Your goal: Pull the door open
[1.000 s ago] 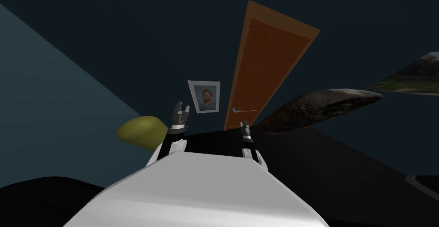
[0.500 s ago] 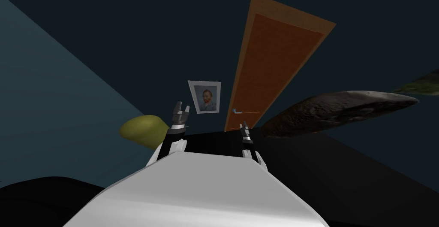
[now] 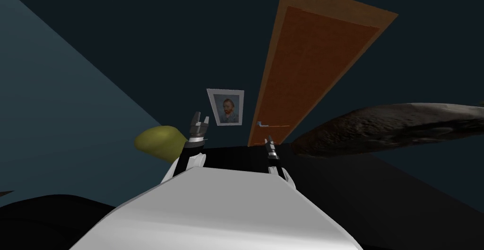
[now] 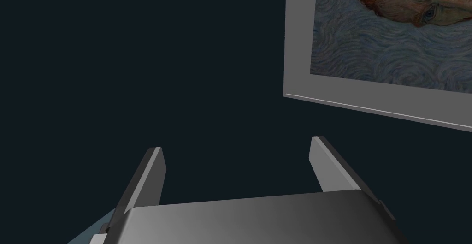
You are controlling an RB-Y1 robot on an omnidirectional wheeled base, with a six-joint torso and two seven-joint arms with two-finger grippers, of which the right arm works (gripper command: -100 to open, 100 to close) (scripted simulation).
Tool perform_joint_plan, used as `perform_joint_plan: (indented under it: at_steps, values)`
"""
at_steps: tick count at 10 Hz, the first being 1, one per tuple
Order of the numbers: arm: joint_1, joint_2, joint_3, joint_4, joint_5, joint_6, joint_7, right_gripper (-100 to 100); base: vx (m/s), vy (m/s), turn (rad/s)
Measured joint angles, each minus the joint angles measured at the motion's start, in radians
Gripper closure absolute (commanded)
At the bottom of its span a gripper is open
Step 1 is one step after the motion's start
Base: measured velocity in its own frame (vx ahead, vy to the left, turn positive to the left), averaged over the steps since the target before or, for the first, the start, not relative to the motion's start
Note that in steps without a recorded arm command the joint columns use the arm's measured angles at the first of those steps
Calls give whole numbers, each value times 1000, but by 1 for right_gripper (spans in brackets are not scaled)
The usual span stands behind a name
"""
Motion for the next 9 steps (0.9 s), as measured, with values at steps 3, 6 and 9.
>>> perform_joint_plan:
  at_steps: [3, 6, 9]
  values:
    - [-15, -13, 5, 61, -3, -8, -13, -100, 57, -54, 62]
    - [-38, -26, 9, 141, -5, -28, -24, -100, 60, -60, 104]
    - [-56, -39, 14, 215, -8, -45, -36, -100, 69, -68, 88]
